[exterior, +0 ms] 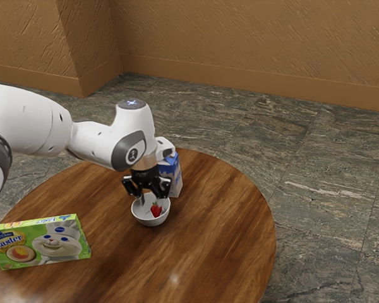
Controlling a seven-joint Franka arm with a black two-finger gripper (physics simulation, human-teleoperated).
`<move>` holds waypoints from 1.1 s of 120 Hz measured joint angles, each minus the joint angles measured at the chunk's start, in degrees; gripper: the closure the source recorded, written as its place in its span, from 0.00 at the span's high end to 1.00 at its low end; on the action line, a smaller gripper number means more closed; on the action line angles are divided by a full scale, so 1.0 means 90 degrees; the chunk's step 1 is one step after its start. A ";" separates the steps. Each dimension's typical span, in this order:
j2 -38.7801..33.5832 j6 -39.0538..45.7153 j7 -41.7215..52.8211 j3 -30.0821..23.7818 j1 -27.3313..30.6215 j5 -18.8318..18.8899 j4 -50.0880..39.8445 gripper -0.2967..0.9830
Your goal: Take strawberry from the bowl
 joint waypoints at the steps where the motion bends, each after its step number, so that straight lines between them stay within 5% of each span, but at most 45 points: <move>1: 0.0007 0.0004 -0.0001 -0.0002 0.0001 -0.0005 0.0006 0.46; 132: 0.0508 0.0176 -0.0027 -0.0041 0.0020 -0.0306 0.0217 0.38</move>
